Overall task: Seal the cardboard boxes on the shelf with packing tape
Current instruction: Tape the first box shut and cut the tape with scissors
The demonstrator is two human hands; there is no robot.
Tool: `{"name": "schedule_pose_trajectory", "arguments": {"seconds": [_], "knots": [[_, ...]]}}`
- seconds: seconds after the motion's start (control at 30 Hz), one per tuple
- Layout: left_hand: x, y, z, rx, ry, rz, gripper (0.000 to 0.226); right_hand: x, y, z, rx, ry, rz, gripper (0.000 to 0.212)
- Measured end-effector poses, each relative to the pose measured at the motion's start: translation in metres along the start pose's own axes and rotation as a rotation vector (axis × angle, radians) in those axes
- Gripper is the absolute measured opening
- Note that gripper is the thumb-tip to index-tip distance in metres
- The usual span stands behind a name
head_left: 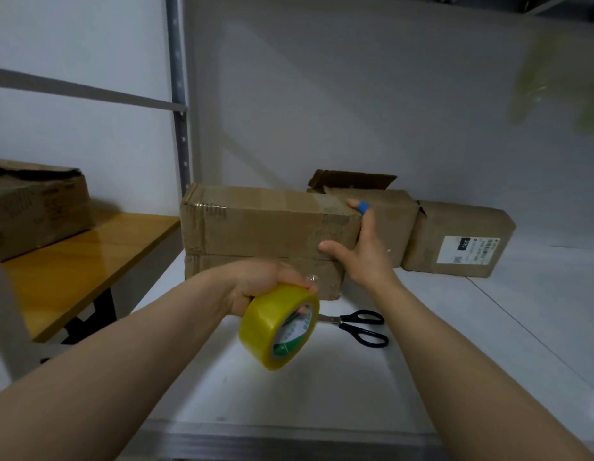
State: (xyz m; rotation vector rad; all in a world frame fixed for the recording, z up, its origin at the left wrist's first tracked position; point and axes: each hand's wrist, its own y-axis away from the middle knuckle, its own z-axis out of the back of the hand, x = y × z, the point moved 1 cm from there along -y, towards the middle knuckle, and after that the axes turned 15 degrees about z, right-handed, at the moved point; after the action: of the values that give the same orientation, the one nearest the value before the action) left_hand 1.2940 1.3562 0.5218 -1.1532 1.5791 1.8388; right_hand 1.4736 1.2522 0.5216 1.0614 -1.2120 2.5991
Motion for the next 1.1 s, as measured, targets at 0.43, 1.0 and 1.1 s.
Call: {"name": "schedule_pose_trajectory", "arguments": {"seconds": [0.43, 1.0, 1.1], "knots": [[0.003, 0.006, 0.004, 0.025, -0.008, -0.014, 0.042, -0.005, -0.002, -0.015, -0.07, 0.022, -0.053, 0.11], [-0.007, 0.071, 0.013, 0.229, -0.09, -0.079, 0.017, 0.062, -0.023, 0.059, 0.229, -0.107, -0.434, 0.049], [-0.015, 0.09, 0.01, 0.285, -0.143, -0.101, 0.018, 0.057, -0.006, 0.07, 0.488, 0.036, -0.561, 0.05]]}}
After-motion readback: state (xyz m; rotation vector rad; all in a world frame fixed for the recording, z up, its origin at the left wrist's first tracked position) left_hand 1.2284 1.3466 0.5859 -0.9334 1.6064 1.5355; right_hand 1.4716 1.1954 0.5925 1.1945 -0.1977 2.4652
